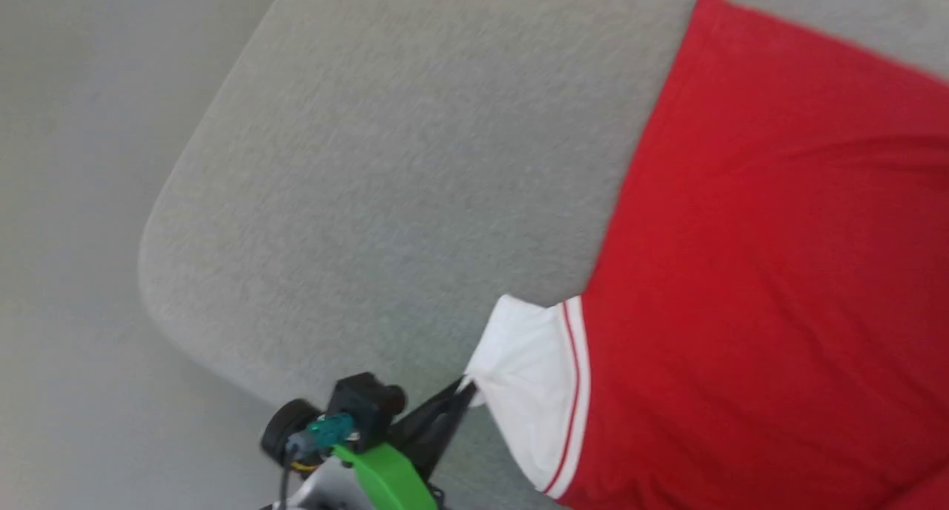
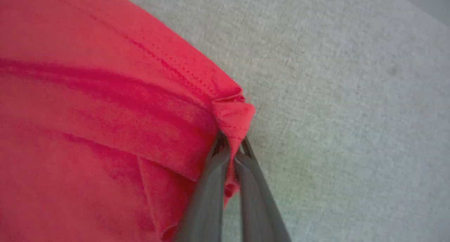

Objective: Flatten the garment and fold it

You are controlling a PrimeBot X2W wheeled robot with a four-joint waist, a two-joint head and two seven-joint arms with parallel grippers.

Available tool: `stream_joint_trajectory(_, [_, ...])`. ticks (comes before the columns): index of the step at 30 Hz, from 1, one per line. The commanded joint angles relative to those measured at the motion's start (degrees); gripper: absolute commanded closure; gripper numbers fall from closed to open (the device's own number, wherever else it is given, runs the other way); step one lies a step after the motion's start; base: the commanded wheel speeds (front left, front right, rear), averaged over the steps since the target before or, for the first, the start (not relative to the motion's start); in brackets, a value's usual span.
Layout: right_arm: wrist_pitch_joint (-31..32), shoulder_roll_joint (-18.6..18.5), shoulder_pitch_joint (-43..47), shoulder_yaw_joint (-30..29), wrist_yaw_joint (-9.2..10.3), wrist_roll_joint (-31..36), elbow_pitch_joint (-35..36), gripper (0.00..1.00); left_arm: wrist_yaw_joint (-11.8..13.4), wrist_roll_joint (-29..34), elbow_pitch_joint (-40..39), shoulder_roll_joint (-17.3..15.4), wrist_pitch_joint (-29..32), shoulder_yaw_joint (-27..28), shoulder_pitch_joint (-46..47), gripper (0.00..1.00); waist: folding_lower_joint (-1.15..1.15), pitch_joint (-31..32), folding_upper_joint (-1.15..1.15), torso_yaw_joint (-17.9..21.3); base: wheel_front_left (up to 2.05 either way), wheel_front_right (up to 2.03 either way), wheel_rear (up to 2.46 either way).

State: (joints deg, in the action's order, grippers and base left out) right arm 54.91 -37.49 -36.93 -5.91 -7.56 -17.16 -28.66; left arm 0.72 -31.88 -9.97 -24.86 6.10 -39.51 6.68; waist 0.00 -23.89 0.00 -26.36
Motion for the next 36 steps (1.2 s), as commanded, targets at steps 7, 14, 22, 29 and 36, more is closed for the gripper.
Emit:
stream_joint_trajectory(7, [0.58,1.13,15.15,3.51,0.08,-8.41,4.2,1.0,1.56,-2.44,2.08,-2.16,-1.02,2.16,-3.09,1.0,0.0,12.07,0.0,11.86,0.0,0.0,0.0])
stream_joint_trajectory(14, [2.31,0.78,28.42,-0.48,0.08,-13.8,15.42,1.0,2.78,-4.01,2.82,-3.3,-1.83,3.65,-5.6,1.0,0.0,15.41,0.0,15.04,0.0,0.0,0.0])
stream_joint_trajectory(22, [8.87,4.34,44.95,-6.63,0.08,-14.28,27.92,1.0,3.83,-4.83,2.8,-4.27,-2.51,4.74,-7.22,1.0,0.0,16.99,0.0,16.58,0.0,0.0,0.0])
stream_joint_trajectory(29, [11.59,7.95,51.62,-8.75,0.08,-12.9,32.1,1.0,4.38,-5.04,2.52,-4.36,-2.54,4.85,-7.47,1.0,0.0,17.67,0.0,16.79,0.0,0.0,0.0])
stream_joint_trajectory(36, [10.2,5.37,48.8,-8.59,0.08,-13.26,34.72,0.0,4.57,-4.68,1.7,-4.18,-2.27,4.5,-6.64,1.0,0.0,16.66,0.0,15.46,0.0,0.0,0.0])
